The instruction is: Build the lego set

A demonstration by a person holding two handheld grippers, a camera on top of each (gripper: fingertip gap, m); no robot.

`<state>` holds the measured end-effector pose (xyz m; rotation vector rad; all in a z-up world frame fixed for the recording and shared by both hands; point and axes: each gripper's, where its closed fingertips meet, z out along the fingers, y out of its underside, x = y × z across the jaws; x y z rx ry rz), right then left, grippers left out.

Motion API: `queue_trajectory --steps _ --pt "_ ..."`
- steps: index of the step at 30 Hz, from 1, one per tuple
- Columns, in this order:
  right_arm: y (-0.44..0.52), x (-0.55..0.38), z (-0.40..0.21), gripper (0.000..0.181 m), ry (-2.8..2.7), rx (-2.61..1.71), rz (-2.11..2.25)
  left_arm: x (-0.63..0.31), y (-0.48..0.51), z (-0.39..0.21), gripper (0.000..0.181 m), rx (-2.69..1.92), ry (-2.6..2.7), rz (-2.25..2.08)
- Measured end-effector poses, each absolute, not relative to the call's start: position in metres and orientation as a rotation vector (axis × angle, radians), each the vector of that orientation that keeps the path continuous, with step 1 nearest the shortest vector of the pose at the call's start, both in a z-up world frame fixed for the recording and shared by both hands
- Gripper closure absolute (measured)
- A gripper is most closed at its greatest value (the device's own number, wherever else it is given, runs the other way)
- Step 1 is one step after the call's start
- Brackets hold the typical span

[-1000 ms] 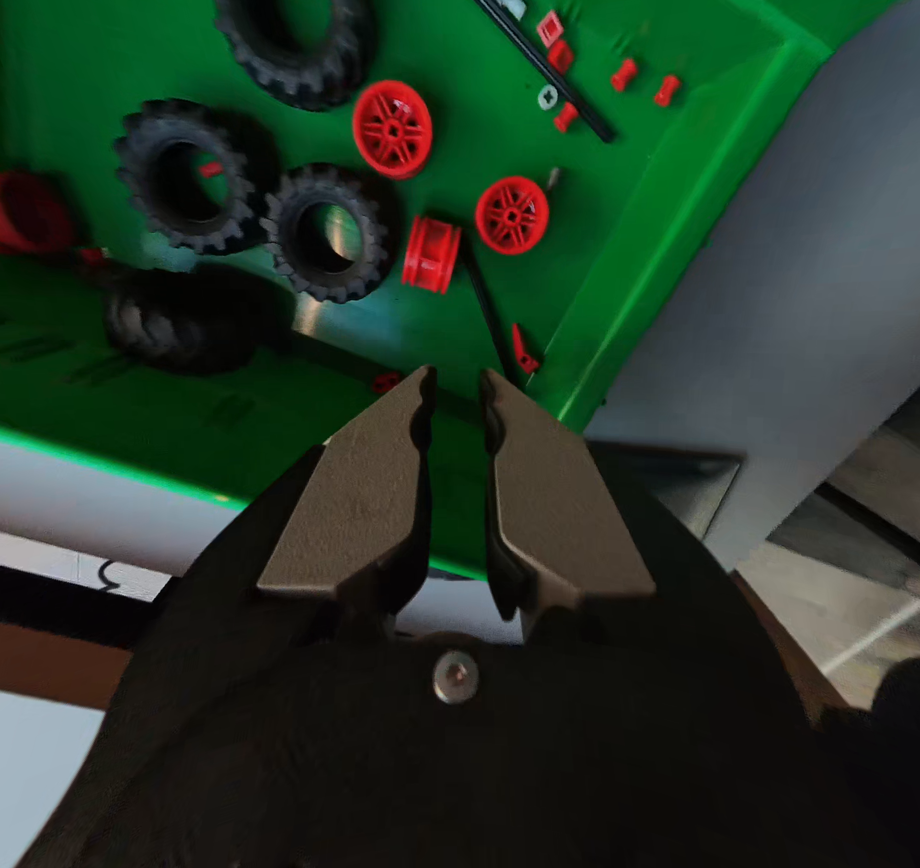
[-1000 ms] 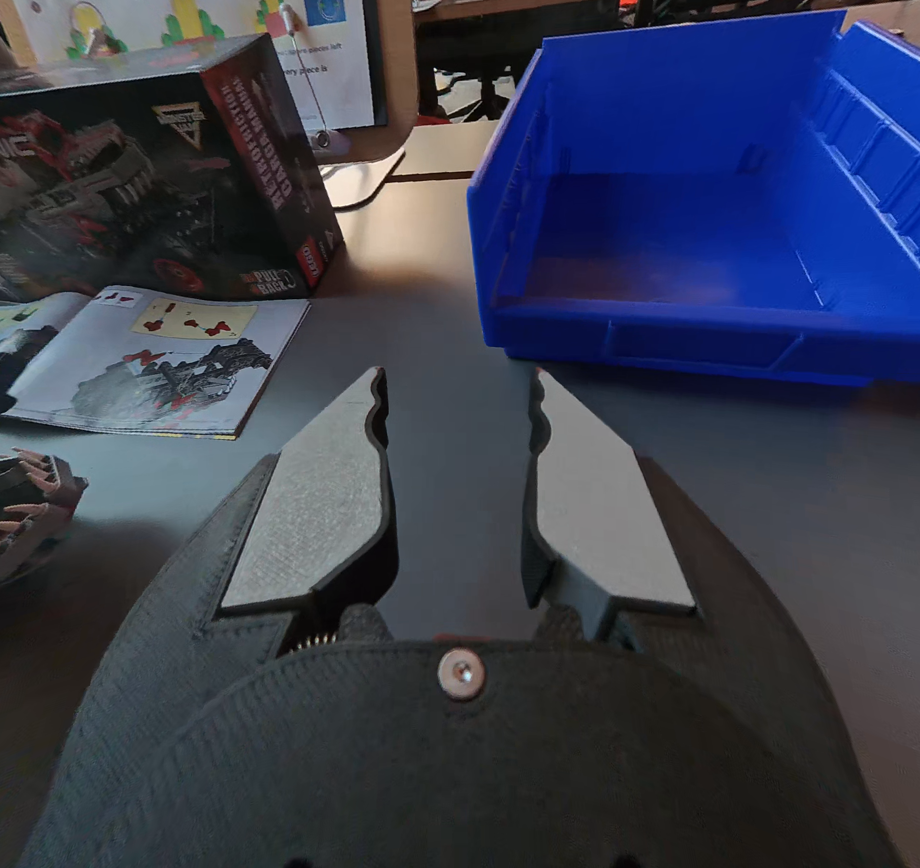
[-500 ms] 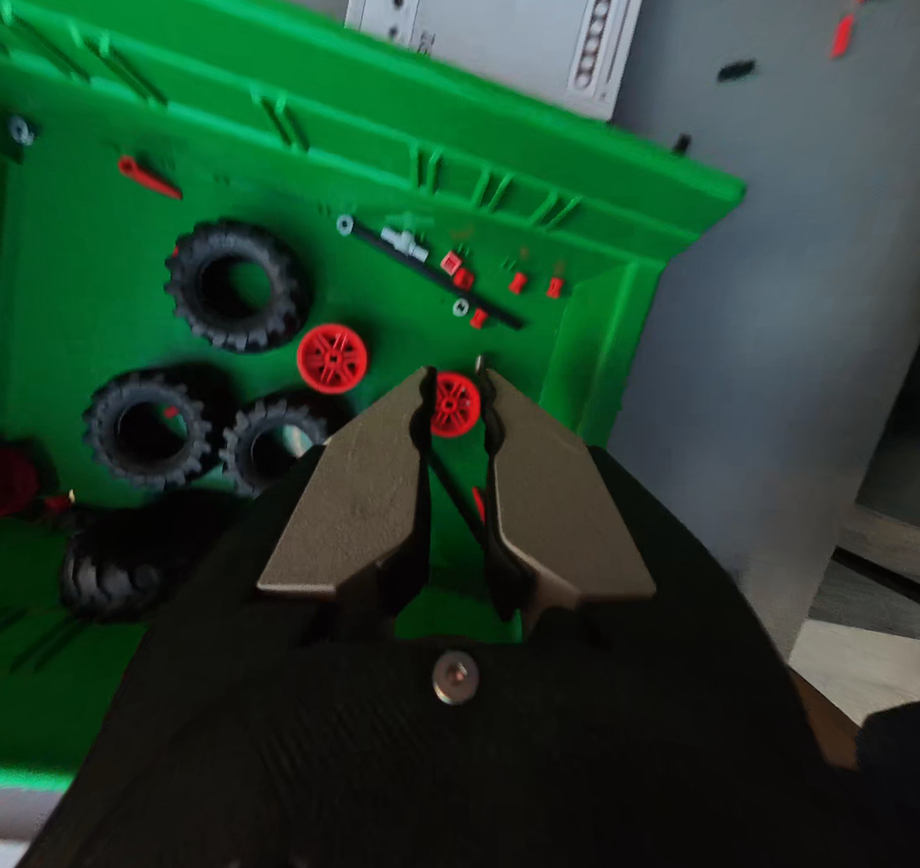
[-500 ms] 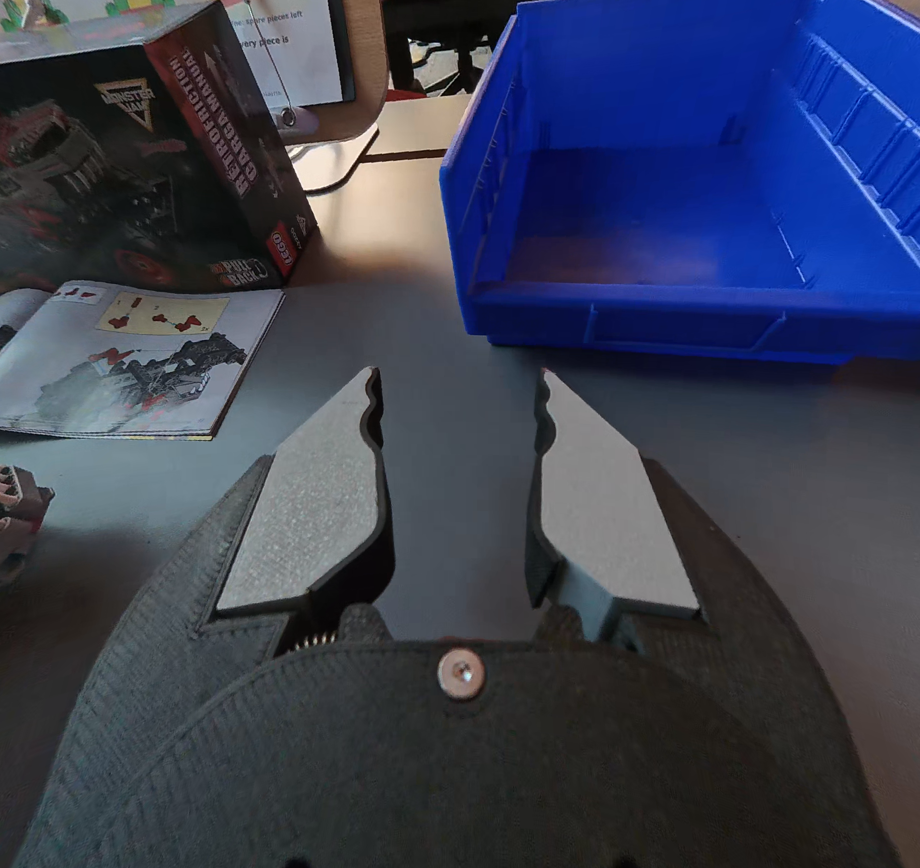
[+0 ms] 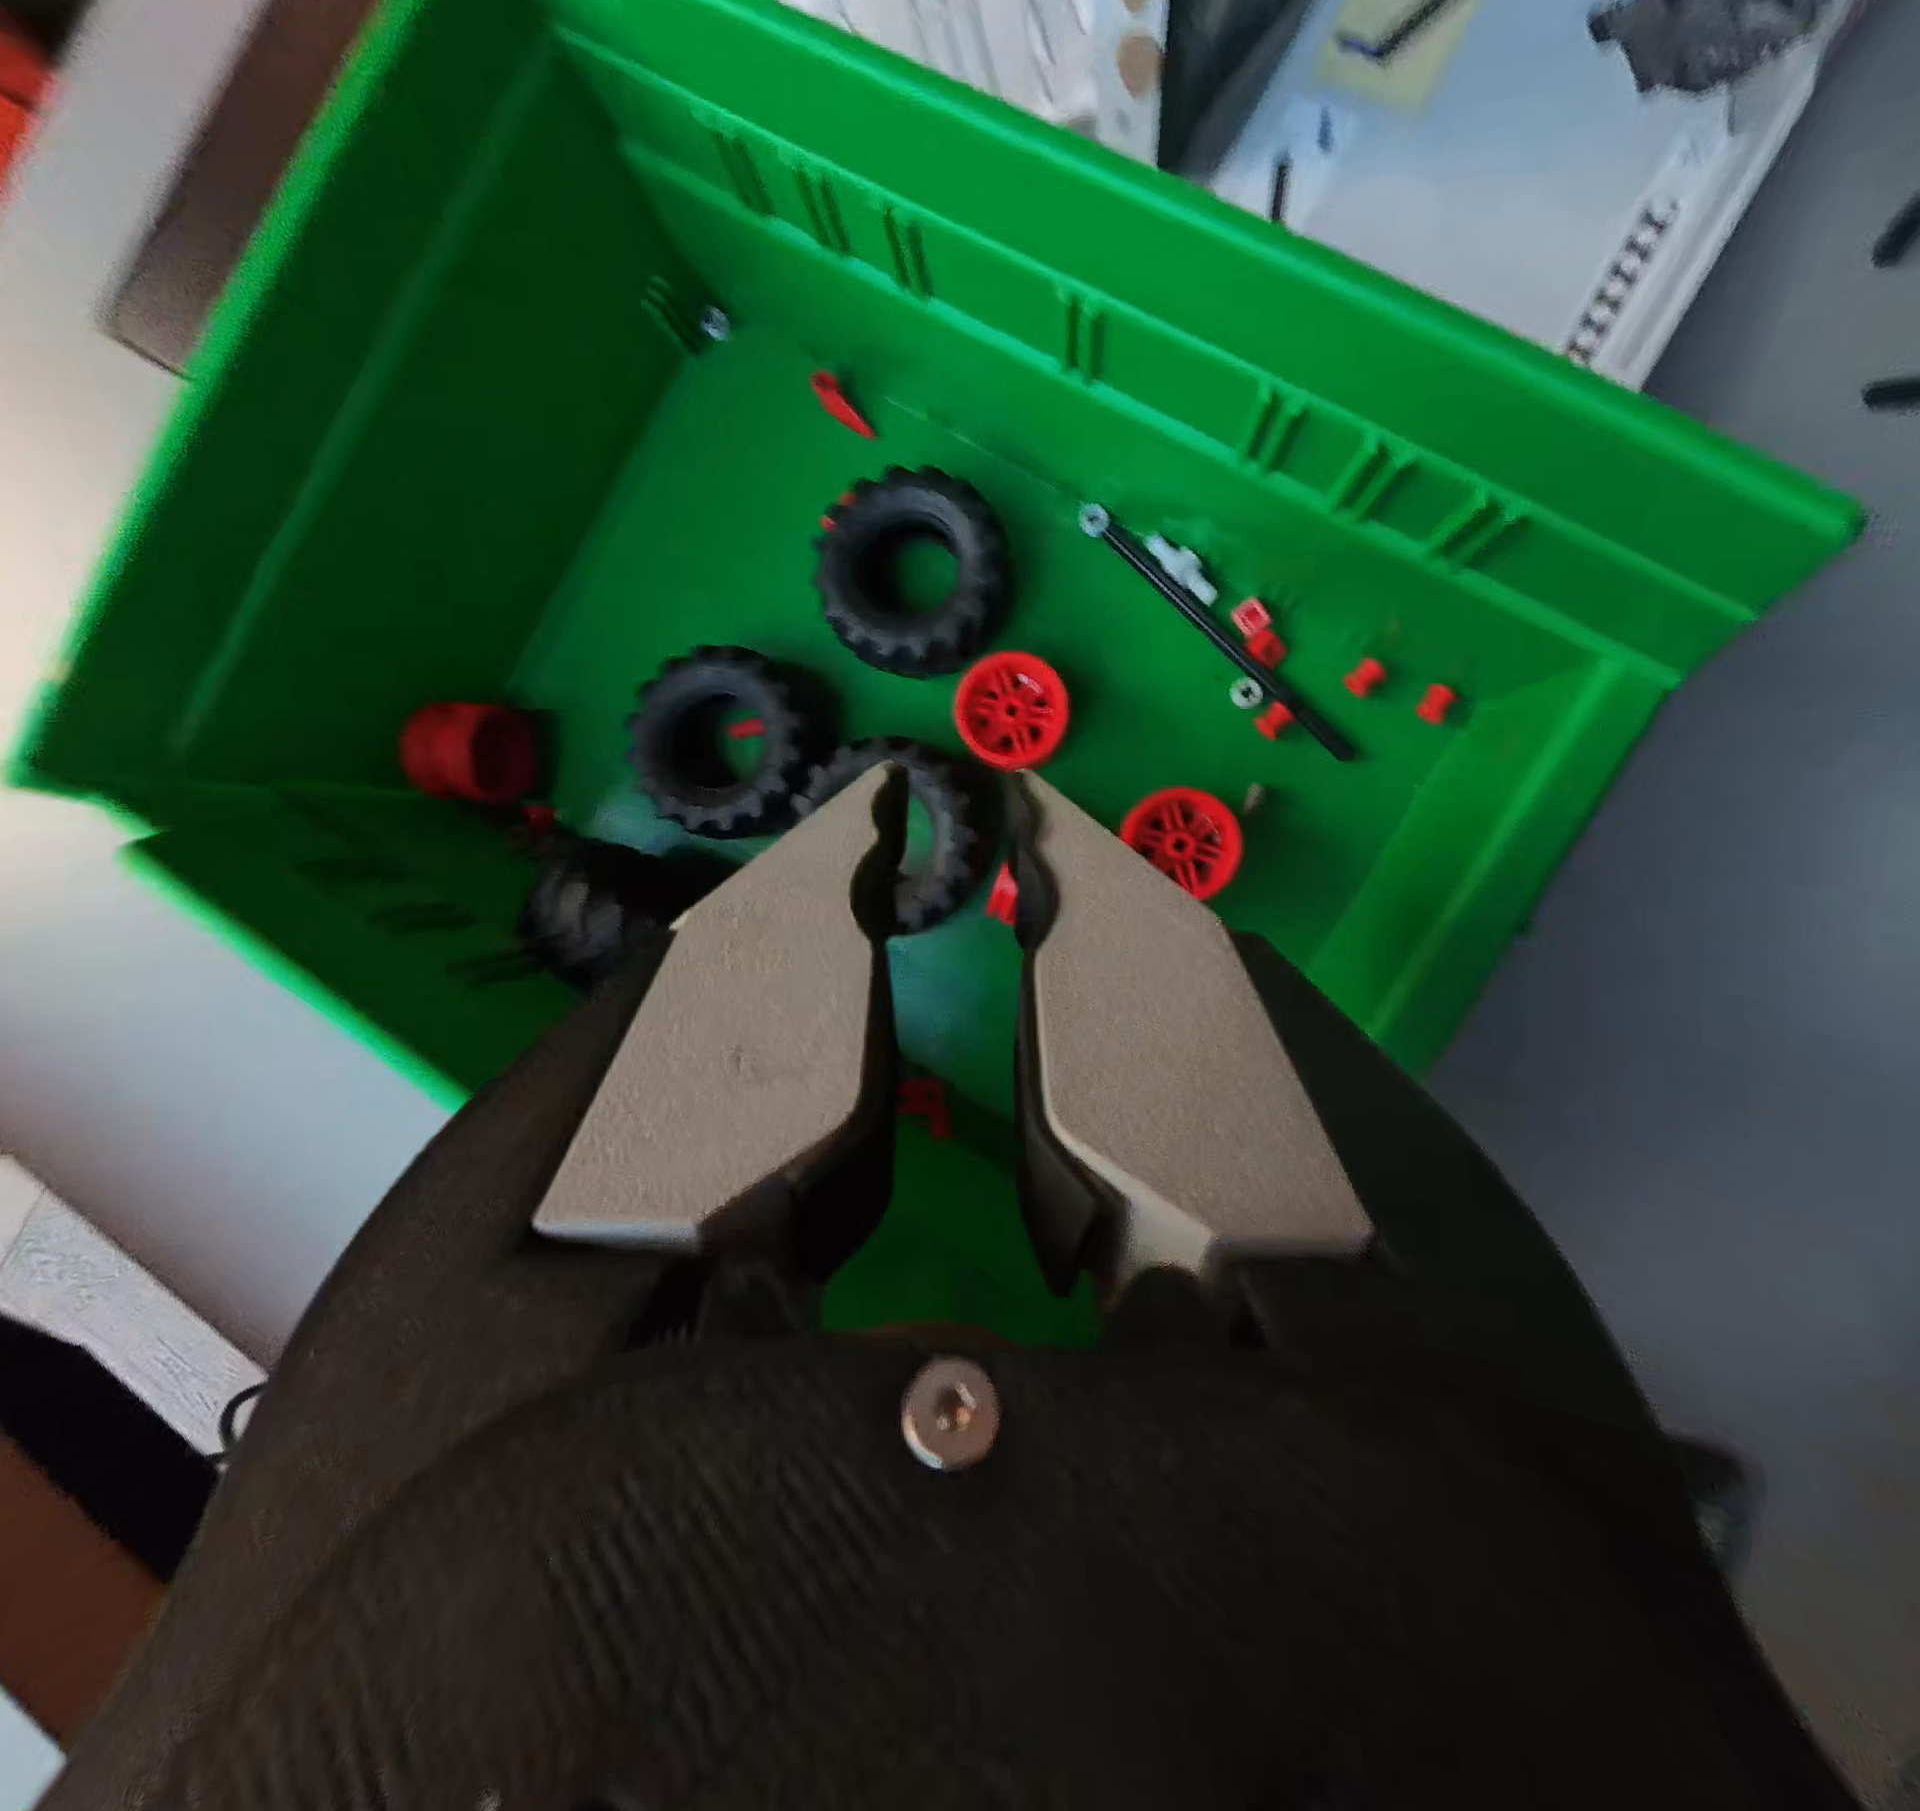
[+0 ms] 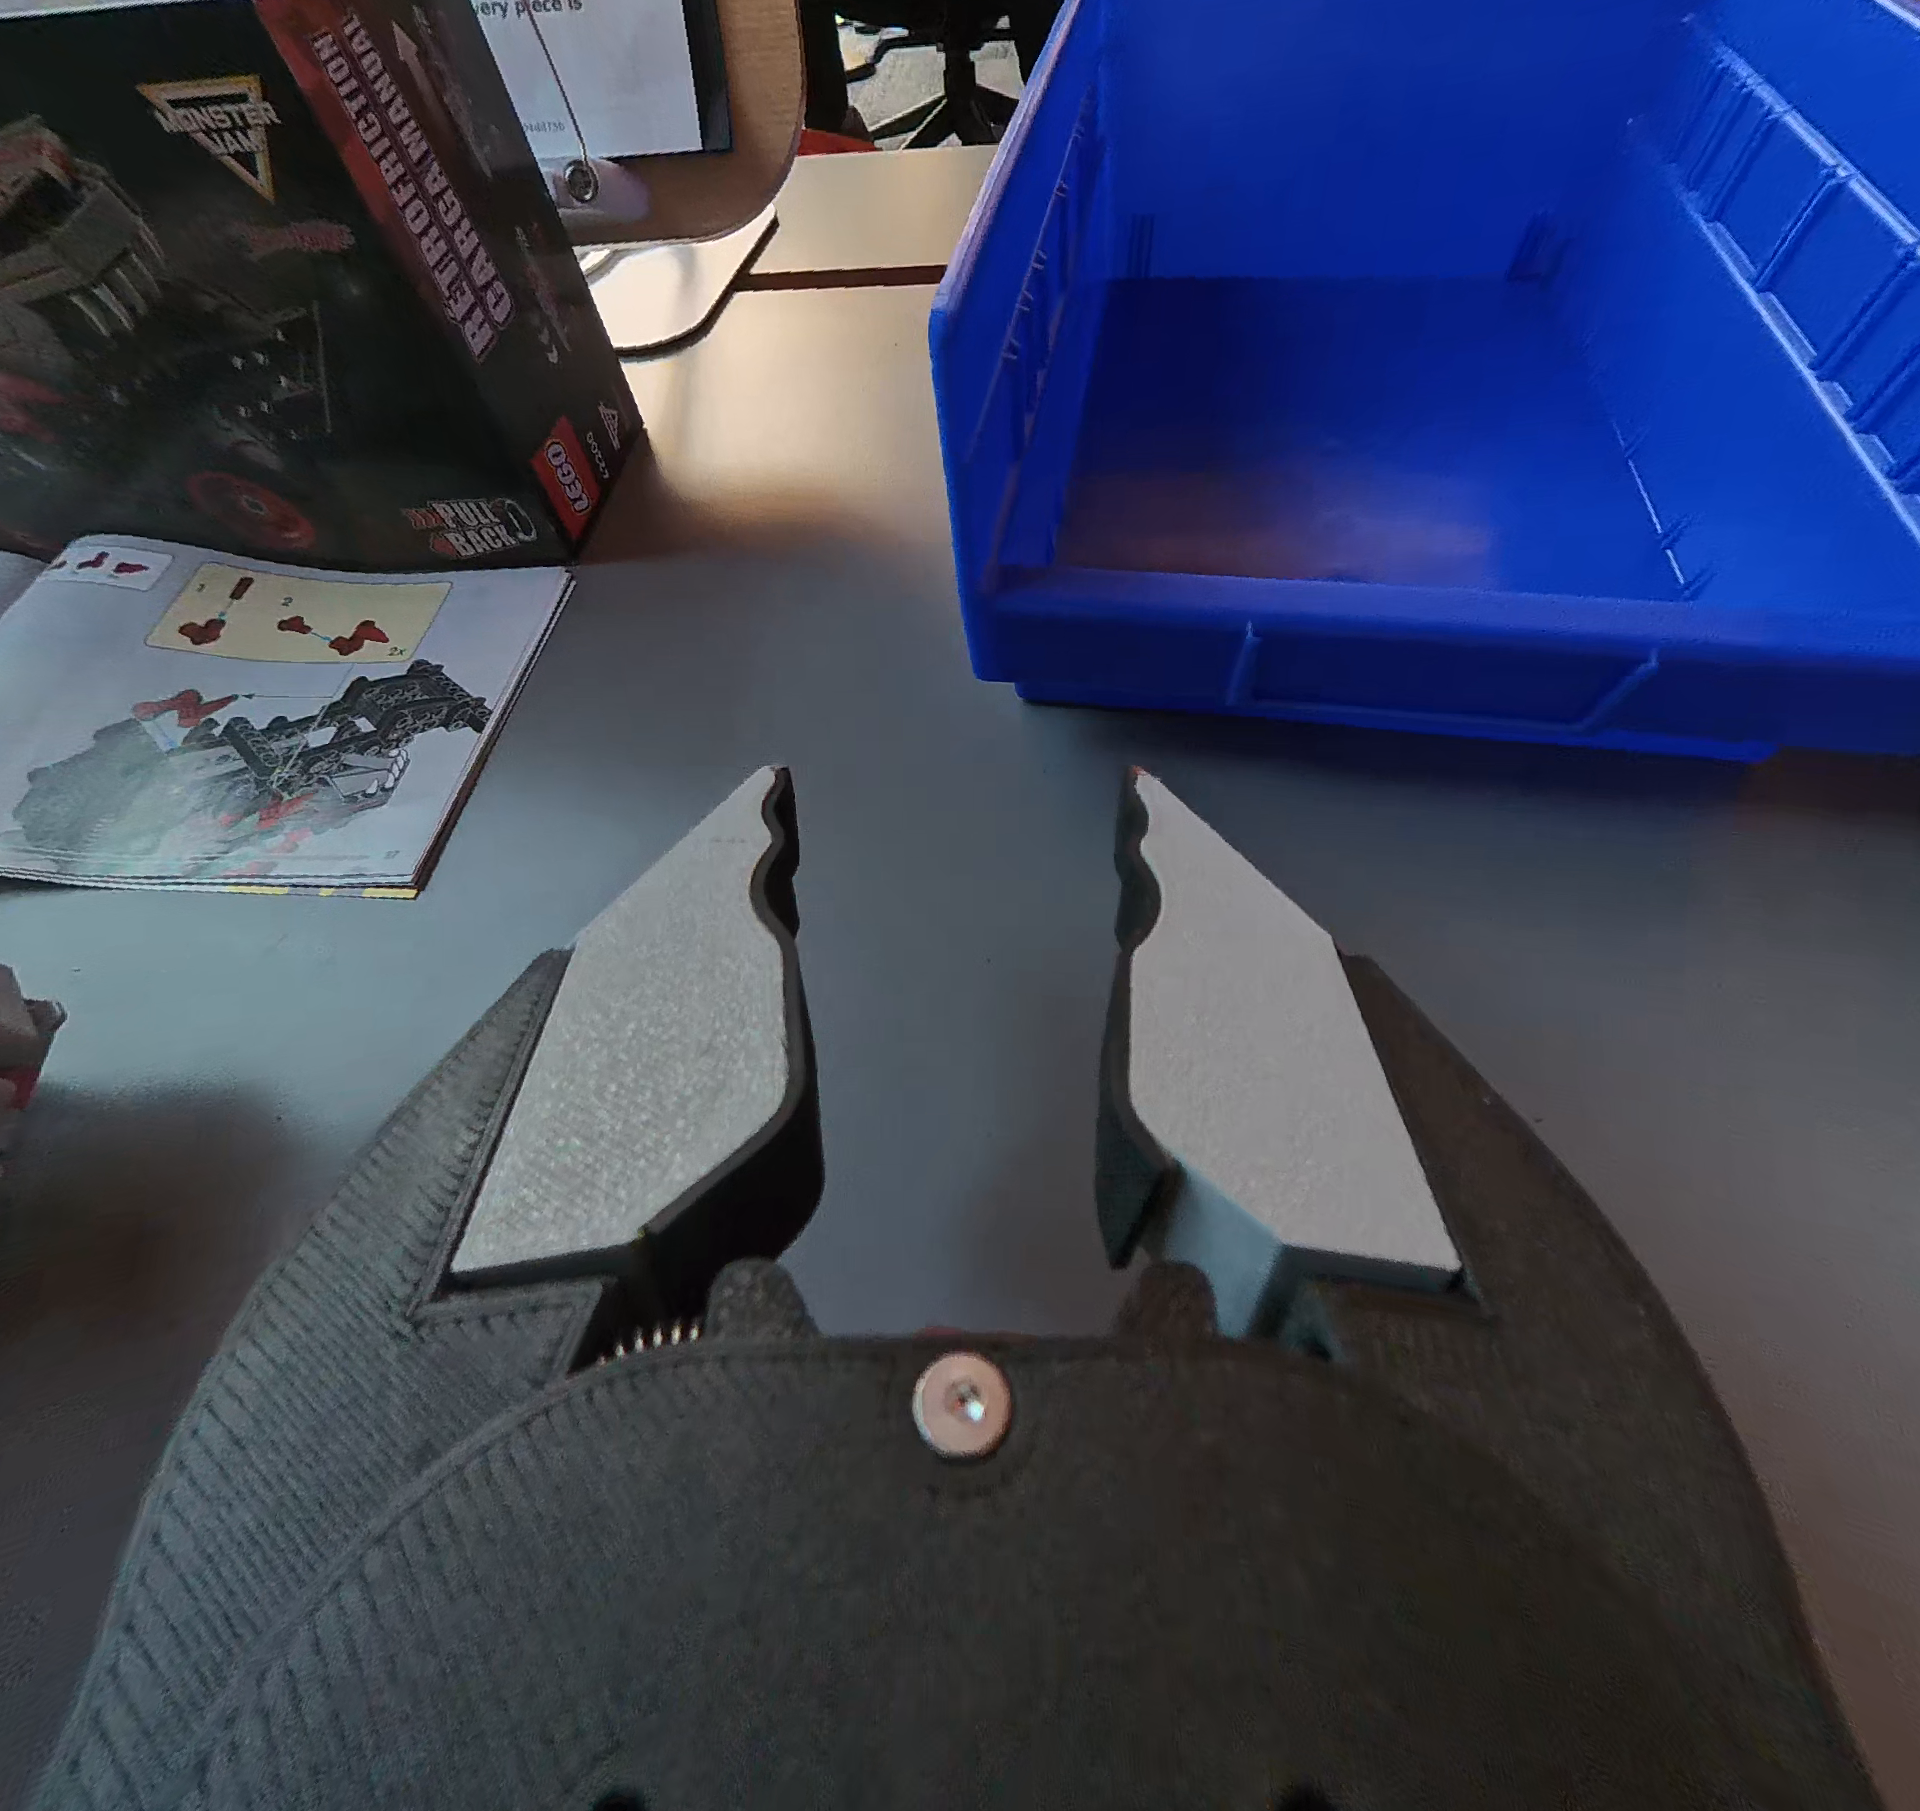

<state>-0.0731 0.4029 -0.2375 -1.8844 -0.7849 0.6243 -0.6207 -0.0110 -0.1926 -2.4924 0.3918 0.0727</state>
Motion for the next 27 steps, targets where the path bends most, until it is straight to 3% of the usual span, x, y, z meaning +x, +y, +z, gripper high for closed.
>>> queue_trajectory --steps 1,5,18,26,27 --pt "0.403 -0.074 -0.239 0.121 -0.790 -1.889 0.618 -0.625 -0.009 -0.185 0.163 -2.450 0.359 0.102" --pt "0.403 -0.075 -0.242 0.120 -0.808 -1.904 0.581 -0.646 -0.003 -0.162 0.152 -2.307 0.232 0.183" --pt "0.404 -0.073 -0.238 0.119 -0.788 -1.884 0.597 -0.706 -0.005 -0.161 0.152 -2.367 0.033 0.349" --pt "0.399 -0.077 -0.234 0.121 -0.808 -1.849 0.631 -0.719 0.005 -0.215 0.138 -2.709 0.208 0.491" --pt "0.398 -0.078 -0.233 0.121 -0.813 -1.842 0.633 -0.723 0.000 -0.224 0.128 -2.774 0.240 0.532"
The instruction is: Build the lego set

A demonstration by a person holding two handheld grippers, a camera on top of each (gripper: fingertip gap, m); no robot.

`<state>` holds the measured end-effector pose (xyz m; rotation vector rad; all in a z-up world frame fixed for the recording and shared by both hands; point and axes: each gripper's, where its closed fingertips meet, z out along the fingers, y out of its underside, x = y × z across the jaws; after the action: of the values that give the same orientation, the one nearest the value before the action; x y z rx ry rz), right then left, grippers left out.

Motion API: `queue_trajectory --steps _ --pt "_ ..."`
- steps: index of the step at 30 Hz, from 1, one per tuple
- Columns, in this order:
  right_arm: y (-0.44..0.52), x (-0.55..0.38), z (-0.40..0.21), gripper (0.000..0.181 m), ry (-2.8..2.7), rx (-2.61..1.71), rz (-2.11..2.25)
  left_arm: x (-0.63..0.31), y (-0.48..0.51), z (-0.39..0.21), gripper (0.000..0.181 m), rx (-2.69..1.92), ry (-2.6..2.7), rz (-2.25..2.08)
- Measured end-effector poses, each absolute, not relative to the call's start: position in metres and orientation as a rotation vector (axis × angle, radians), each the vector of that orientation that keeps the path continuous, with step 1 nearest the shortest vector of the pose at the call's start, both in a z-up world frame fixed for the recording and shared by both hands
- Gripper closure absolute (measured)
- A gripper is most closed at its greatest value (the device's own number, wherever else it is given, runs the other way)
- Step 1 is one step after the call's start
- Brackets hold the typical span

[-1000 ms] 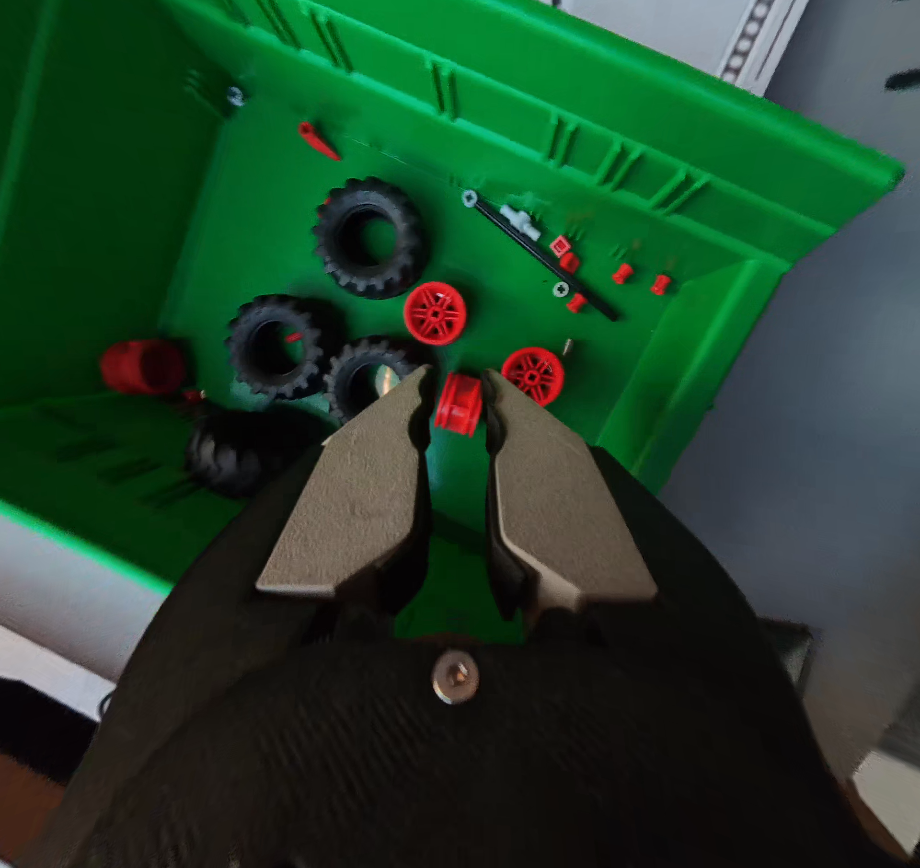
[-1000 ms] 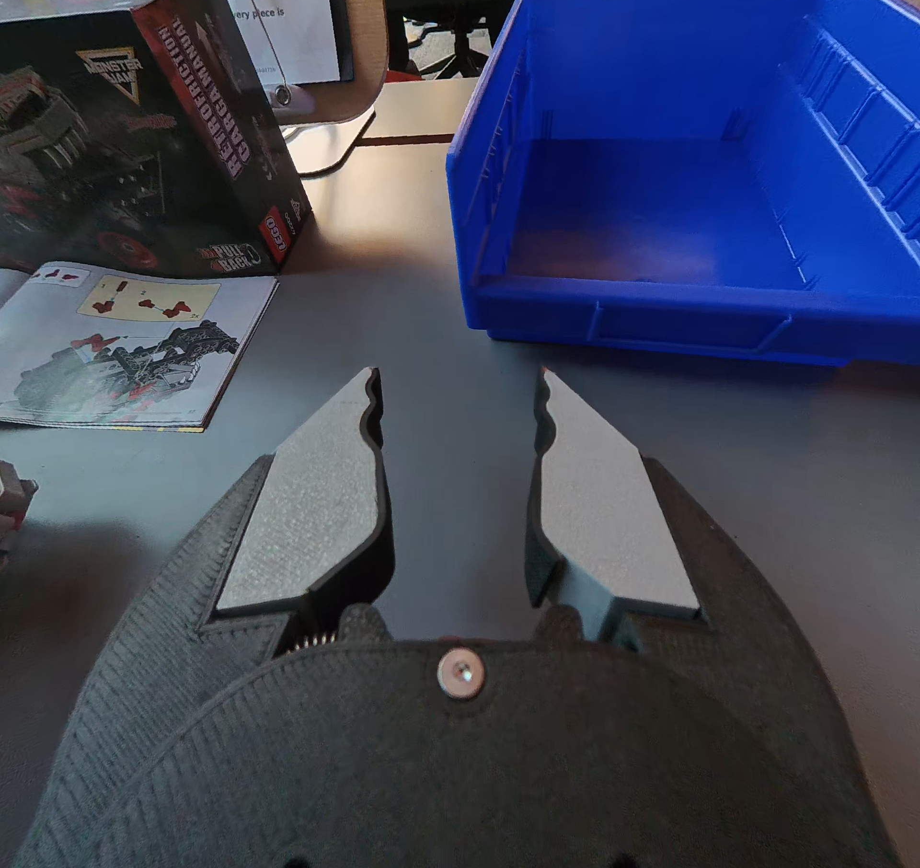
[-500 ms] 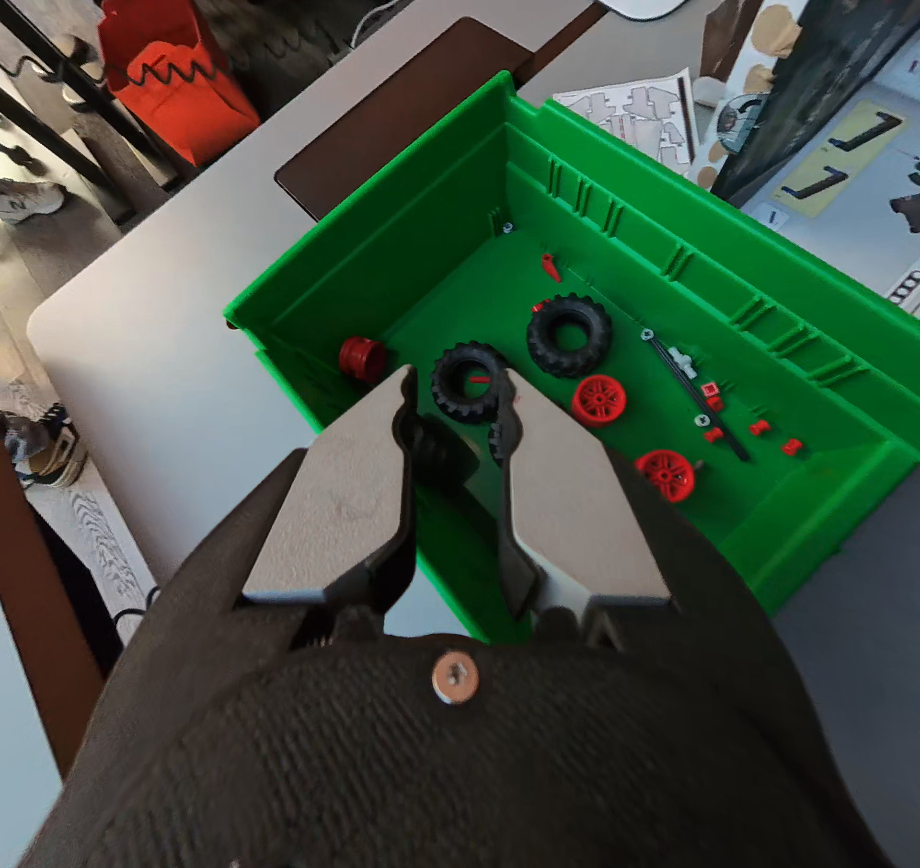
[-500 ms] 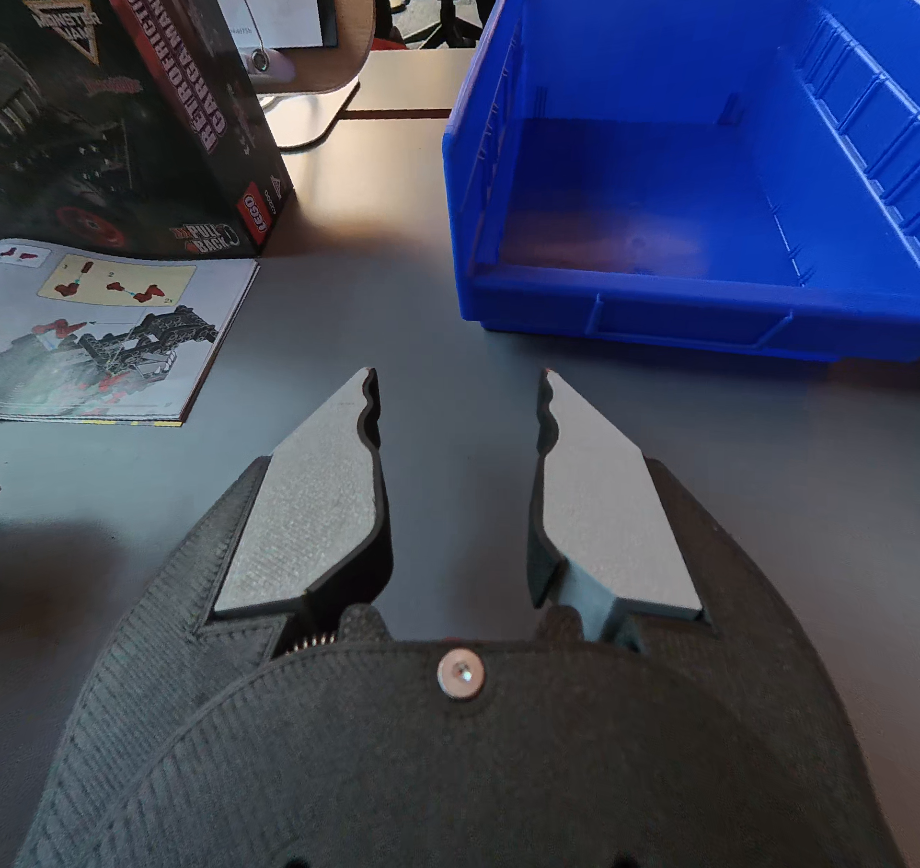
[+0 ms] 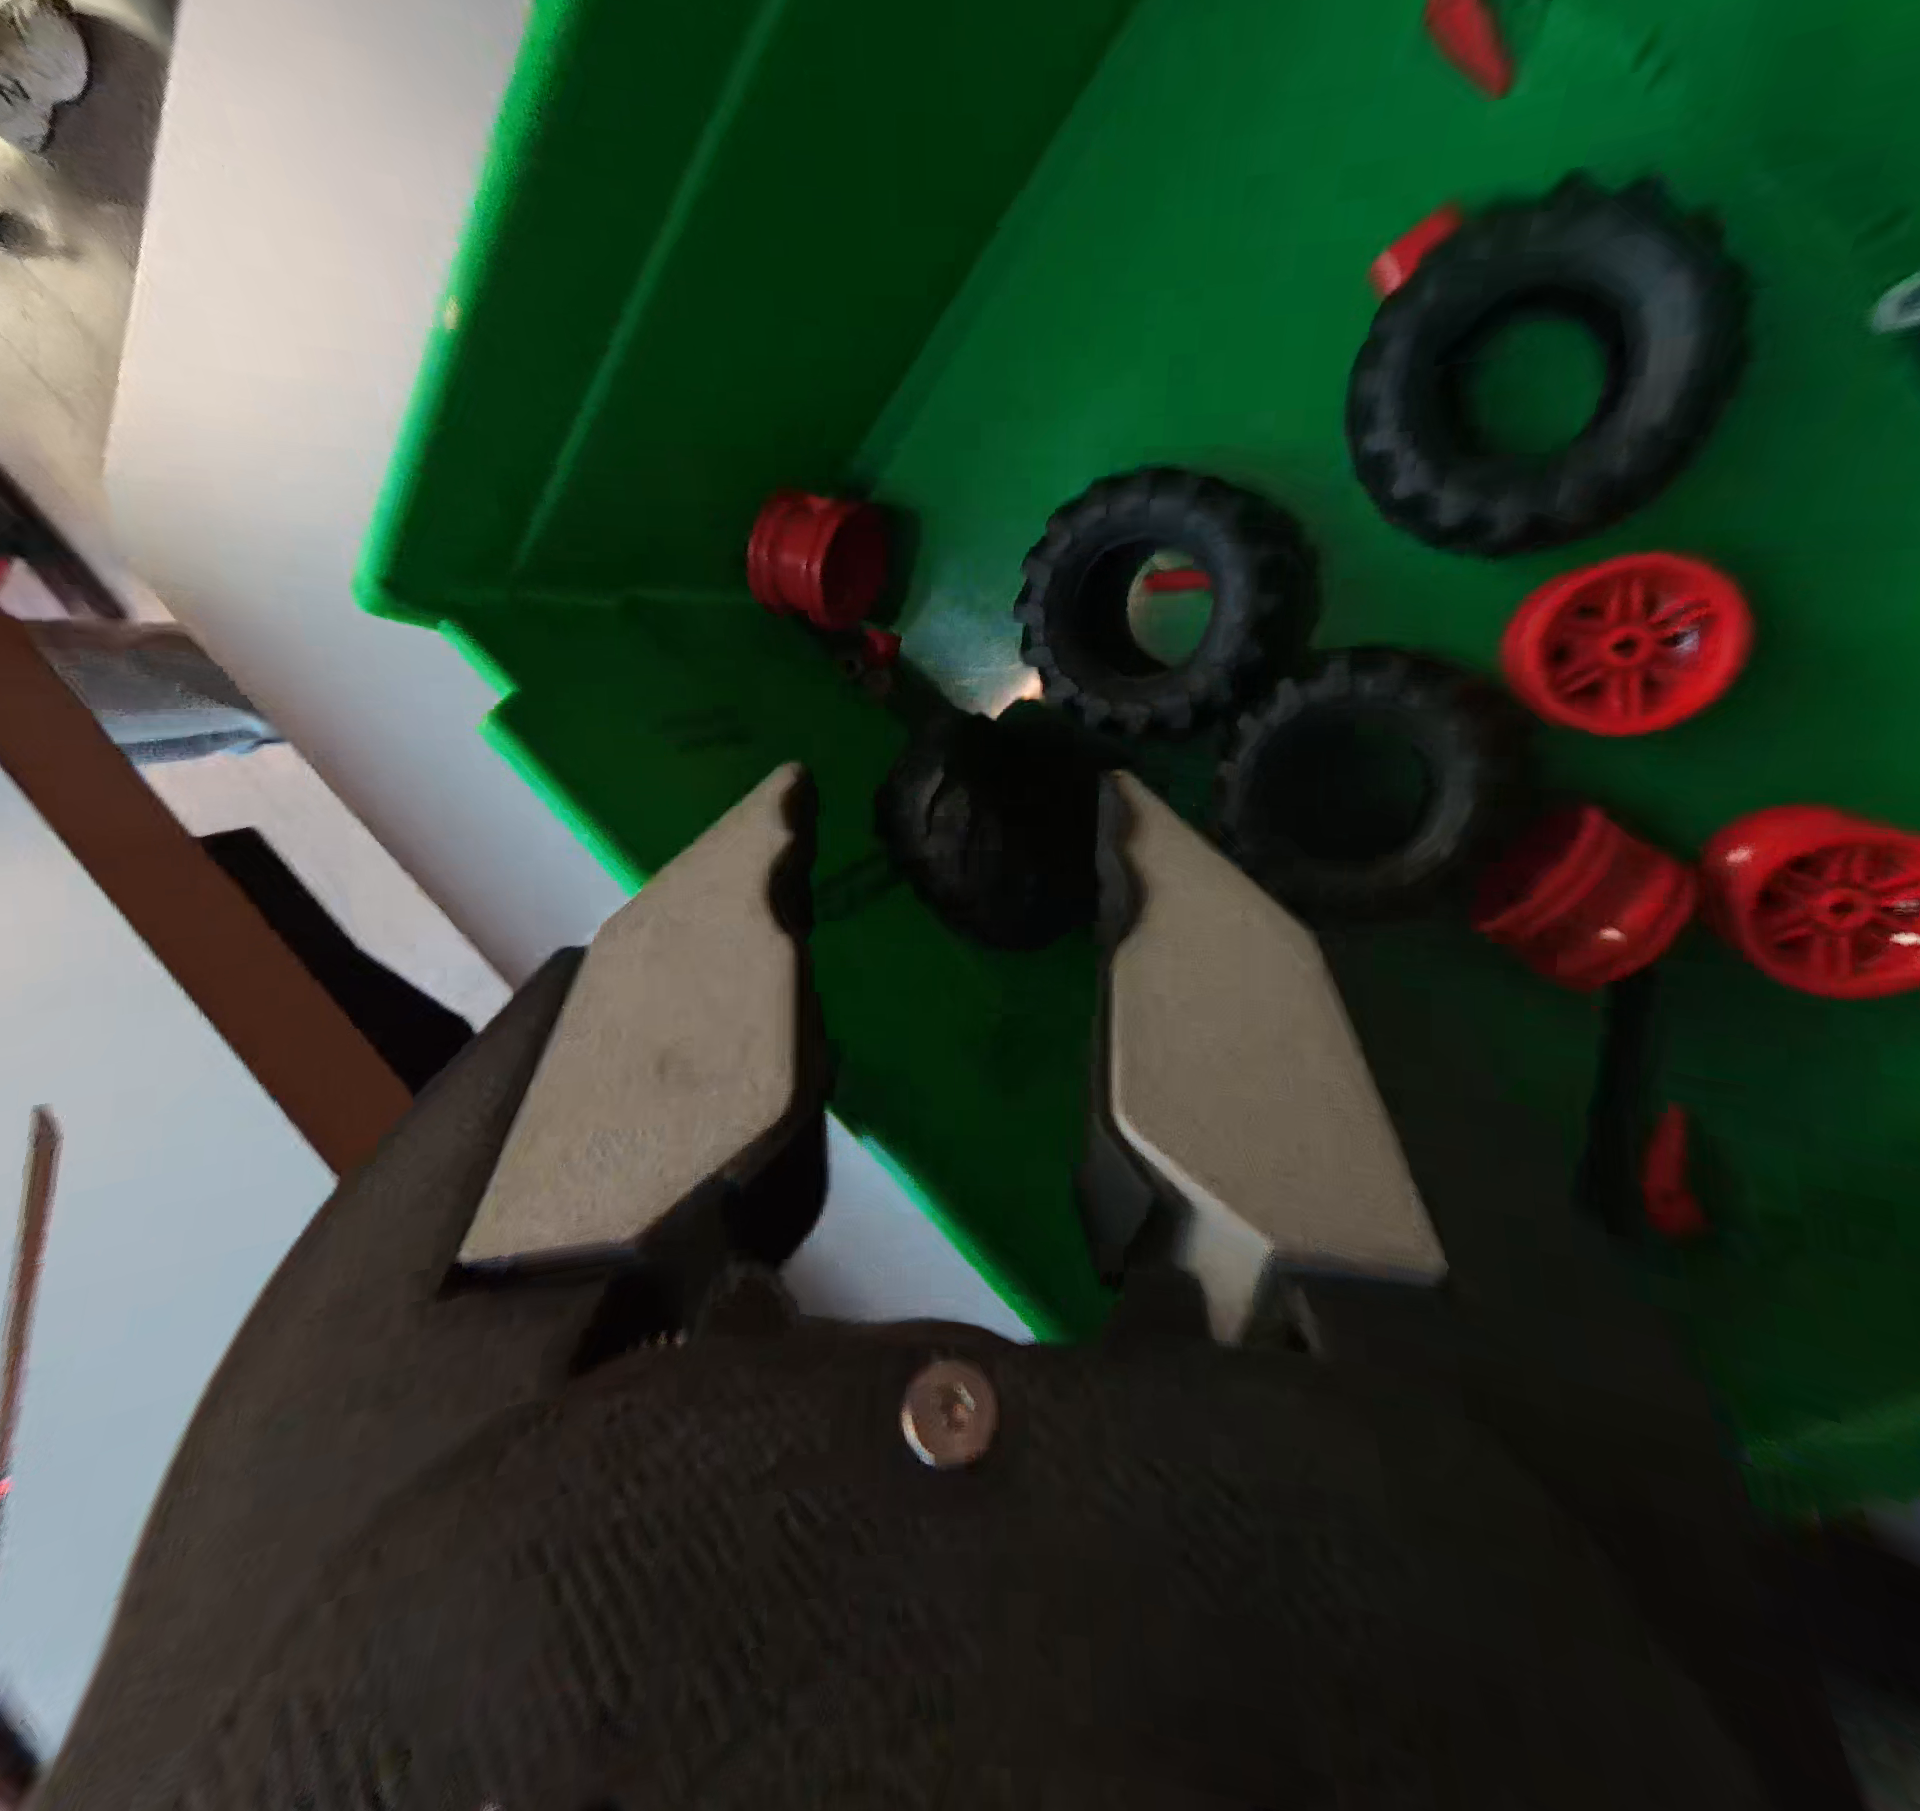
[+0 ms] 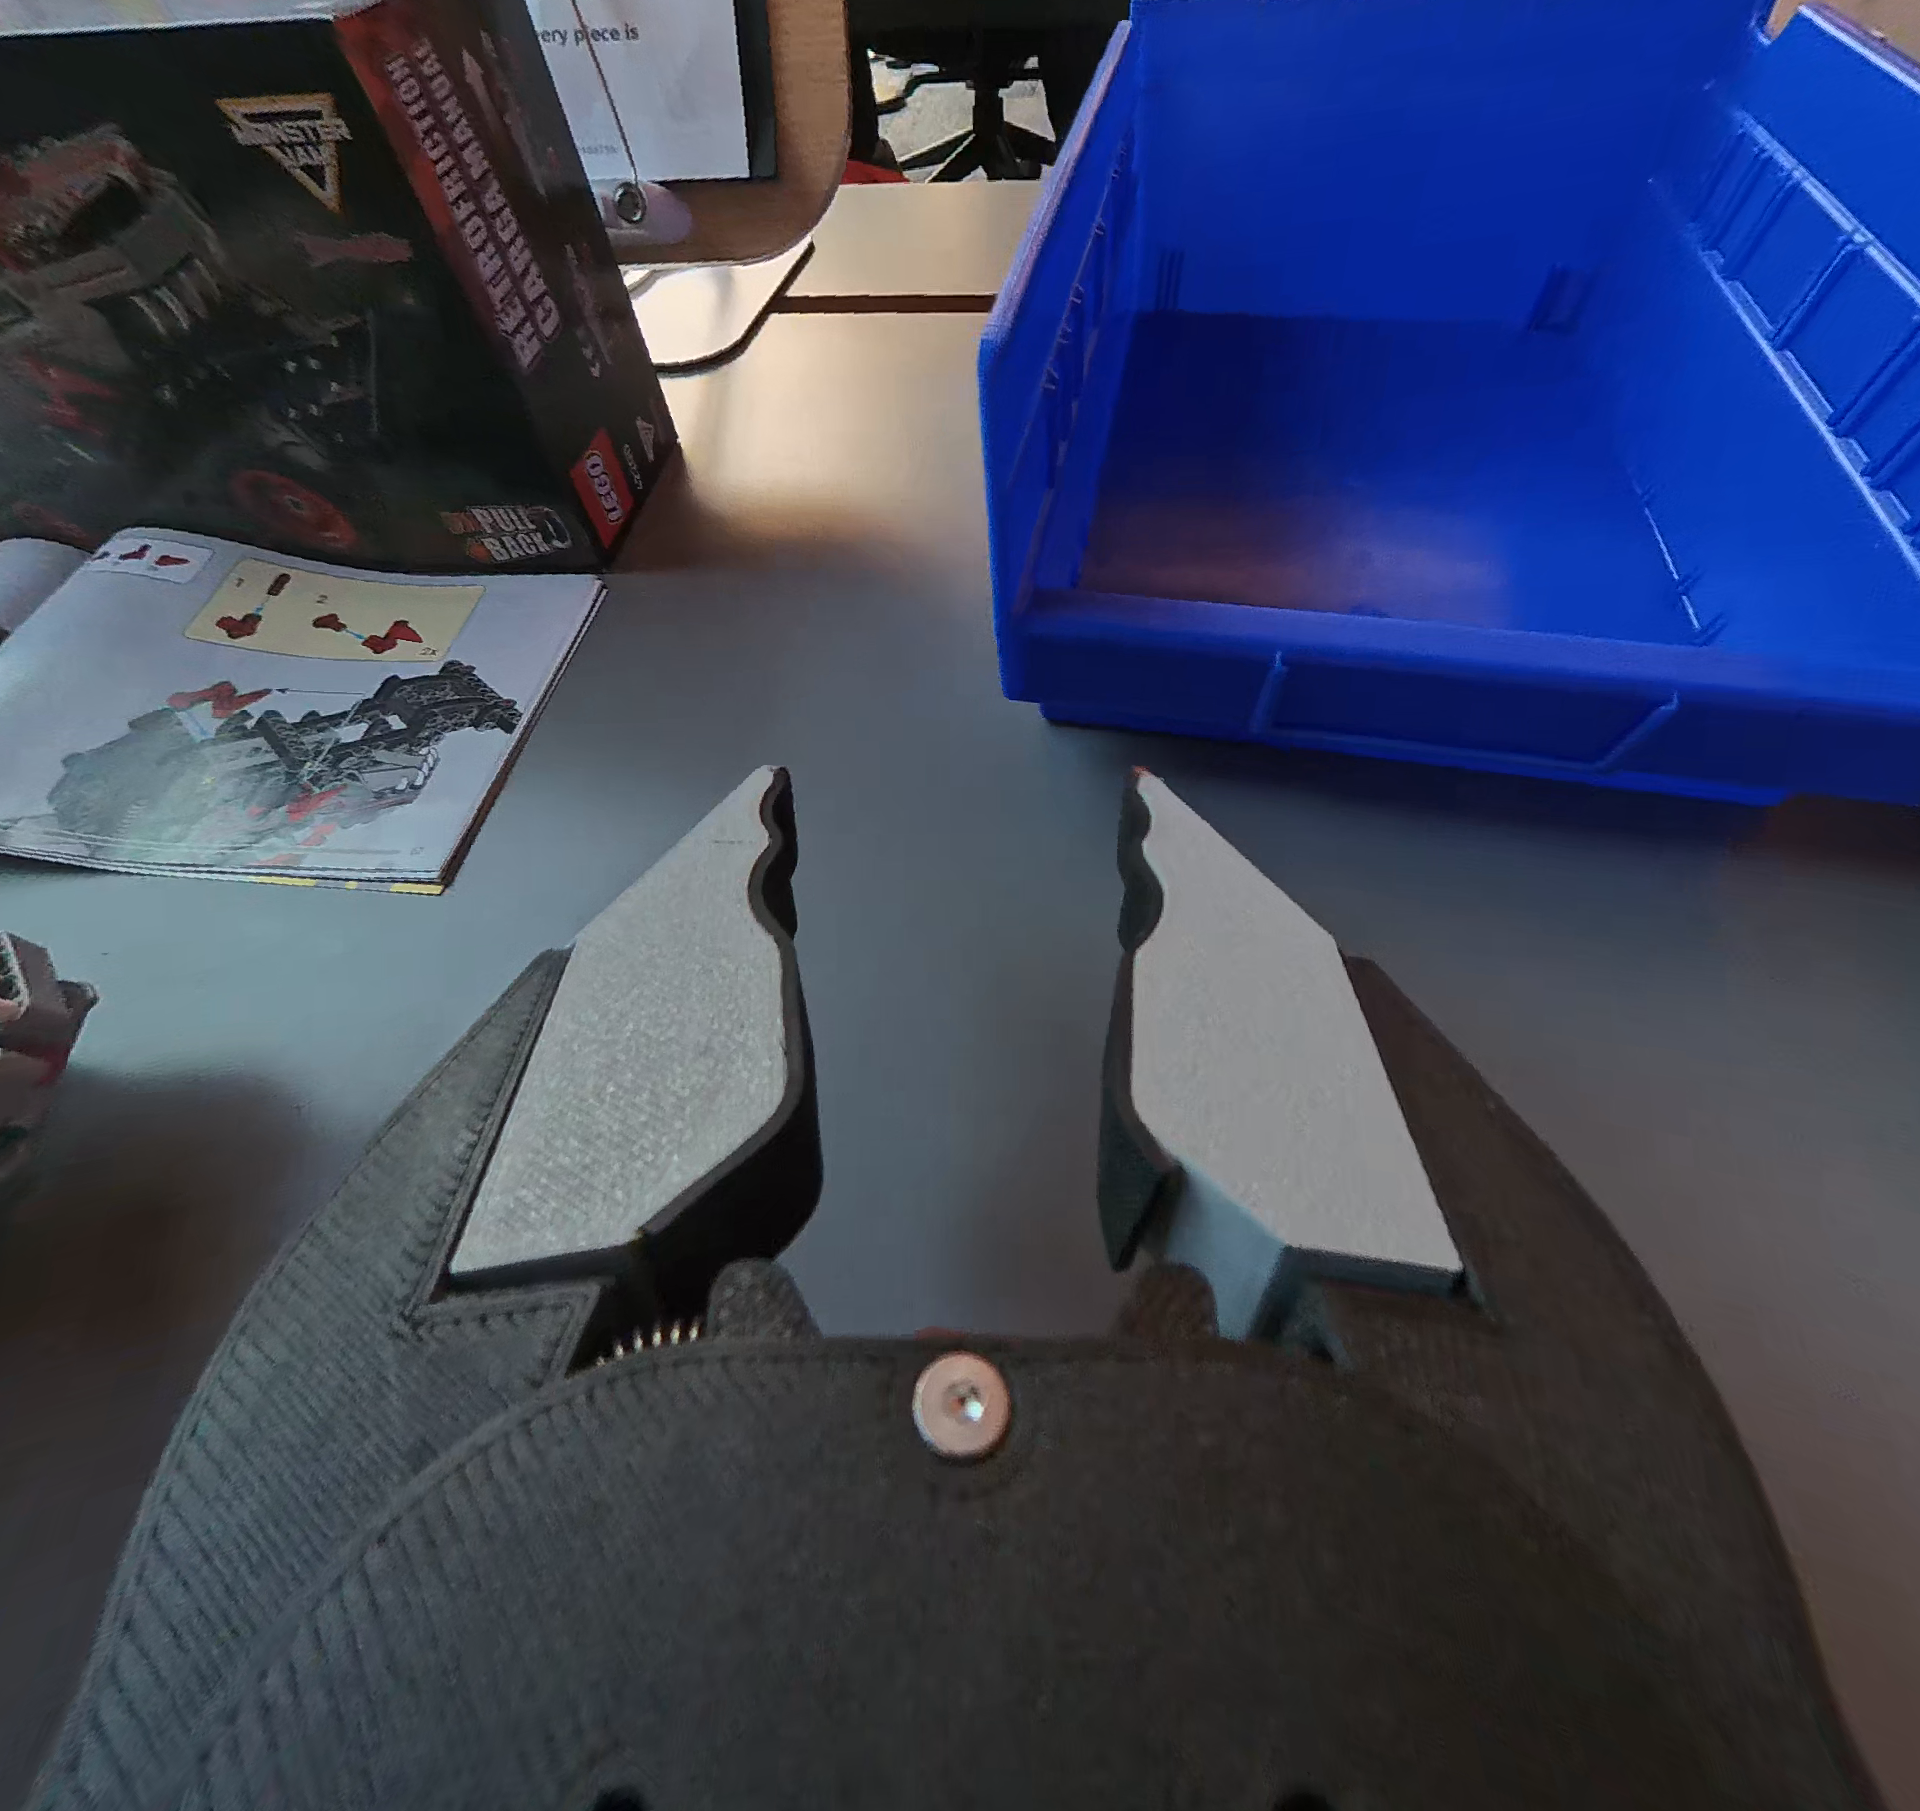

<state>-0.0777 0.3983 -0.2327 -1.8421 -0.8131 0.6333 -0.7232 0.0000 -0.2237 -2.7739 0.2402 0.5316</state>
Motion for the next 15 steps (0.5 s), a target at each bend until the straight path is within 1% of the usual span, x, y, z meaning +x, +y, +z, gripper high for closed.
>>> queue_trajectory --steps 1,2,3,4,6,8,10,11,12,13,15 --pt "0.397 -0.078 -0.232 0.121 -0.818 -1.836 0.636 -0.731 -0.006 -0.230 0.116 -2.839 0.289 0.616" --pt "0.396 -0.079 -0.231 0.122 -0.822 -1.829 0.640 -0.736 -0.005 -0.228 0.133 -2.831 0.360 0.720" --pt "0.396 -0.080 -0.230 0.122 -0.826 -1.824 0.645 -0.735 -0.007 -0.229 0.135 -2.855 0.401 0.740" --pt "0.395 -0.080 -0.230 0.122 -0.830 -1.818 0.649 -0.728 -0.007 -0.229 0.142 -2.880 0.411 0.699" --pt "0.394 -0.081 -0.229 0.122 -0.835 -1.812 0.661 -0.699 -0.005 -0.226 0.175 -2.875 0.432 0.460" --pt "0.393 -0.082 -0.228 0.122 -0.834 -1.805 0.679 -0.679 0.004 -0.218 0.161 -2.811 0.402 0.283" --pt "0.393 -0.082 -0.226 0.122 -0.828 -1.799 0.692 -0.687 0.015 -0.211 0.152 -2.755 0.381 0.338" --pt "0.393 -0.082 -0.226 0.122 -0.825 -1.797 0.699 -0.689 0.019 -0.212 0.150 -2.744 0.388 0.340" --pt "0.393 -0.082 -0.226 0.122 -0.825 -1.797 0.705 -0.686 0.021 -0.217 0.144 -2.759 0.404 0.294" --pt "0.392 -0.082 -0.226 0.122 -0.826 -1.797 0.707 -0.681 0.024 -0.224 0.142 -2.779 0.425 0.232" --pt "0.392 -0.082 -0.226 0.123 -0.827 -1.796 0.706 -0.676 0.029 -0.238 0.143 -2.820 0.443 0.146"
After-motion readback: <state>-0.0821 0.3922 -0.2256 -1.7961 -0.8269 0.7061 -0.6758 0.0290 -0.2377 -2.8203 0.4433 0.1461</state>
